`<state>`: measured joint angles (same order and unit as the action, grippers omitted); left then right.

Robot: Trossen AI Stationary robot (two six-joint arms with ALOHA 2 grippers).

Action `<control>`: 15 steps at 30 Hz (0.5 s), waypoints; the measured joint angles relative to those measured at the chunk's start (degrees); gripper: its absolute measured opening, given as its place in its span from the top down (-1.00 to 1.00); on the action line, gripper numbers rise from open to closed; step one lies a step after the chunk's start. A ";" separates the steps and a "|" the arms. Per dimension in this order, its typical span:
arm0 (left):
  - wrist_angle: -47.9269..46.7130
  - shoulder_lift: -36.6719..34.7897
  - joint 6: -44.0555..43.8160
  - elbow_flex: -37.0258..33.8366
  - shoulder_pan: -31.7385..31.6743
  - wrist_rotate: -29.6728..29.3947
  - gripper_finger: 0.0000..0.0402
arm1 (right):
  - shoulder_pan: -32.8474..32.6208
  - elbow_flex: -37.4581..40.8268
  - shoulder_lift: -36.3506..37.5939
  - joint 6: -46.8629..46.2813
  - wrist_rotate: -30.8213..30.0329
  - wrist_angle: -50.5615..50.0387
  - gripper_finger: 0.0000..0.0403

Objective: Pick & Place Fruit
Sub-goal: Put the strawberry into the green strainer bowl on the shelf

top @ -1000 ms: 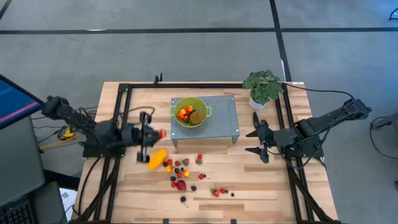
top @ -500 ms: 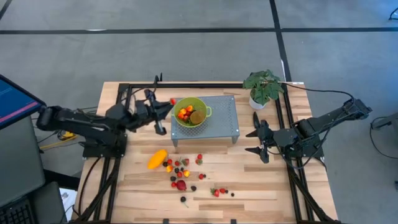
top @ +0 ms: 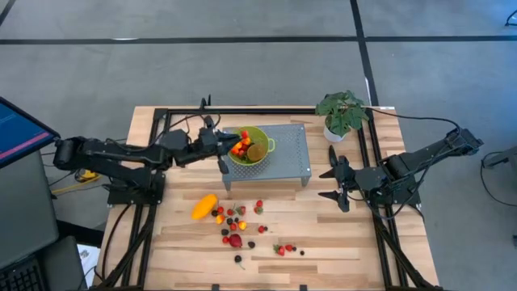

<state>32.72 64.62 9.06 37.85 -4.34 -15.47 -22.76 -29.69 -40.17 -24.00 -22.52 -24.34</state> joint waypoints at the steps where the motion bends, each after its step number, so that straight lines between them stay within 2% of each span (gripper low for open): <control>1: -1.39 0.00 0.00 0.00 0.00 -0.69 0.99 | 0.01 0.00 -0.02 0.00 0.00 0.00 -0.50; 15: -16.14 0.00 0.07 -0.07 0.02 -3.05 0.99 | 0.00 0.00 -0.01 0.01 -0.01 0.00 -0.50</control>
<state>16.58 64.62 9.13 37.78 -4.32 -18.53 -22.76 -29.69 -40.17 -23.99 -22.52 -24.34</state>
